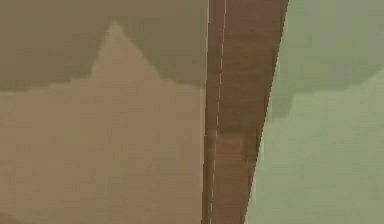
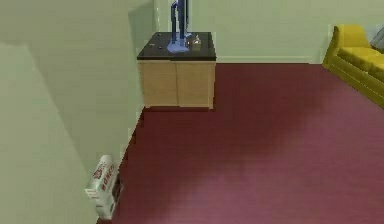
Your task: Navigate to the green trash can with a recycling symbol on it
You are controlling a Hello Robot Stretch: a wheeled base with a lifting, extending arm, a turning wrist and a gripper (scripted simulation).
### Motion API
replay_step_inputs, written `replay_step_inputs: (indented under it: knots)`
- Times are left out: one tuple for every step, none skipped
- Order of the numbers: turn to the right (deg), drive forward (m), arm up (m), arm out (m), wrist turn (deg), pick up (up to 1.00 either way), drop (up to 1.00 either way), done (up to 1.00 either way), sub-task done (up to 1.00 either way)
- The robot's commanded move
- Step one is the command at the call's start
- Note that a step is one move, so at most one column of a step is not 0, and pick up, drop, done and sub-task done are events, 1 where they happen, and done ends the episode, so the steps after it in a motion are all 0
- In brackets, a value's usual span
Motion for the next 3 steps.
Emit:
replay_step_inputs:
  knots:
    - [-45.0, 0.00, 0.00, 0.00, 0.0, 0.00, 0.00, 0.00, 0.00]
    - [-45.0, 0.00, 0.00, 0.00, 0.0, 0.00, 0.00, 0.00, 0.00]
    - [-39.0, 0.00, 0.00, 0.00, 0.0, 0.00, 0.00, 0.00, 0.00]
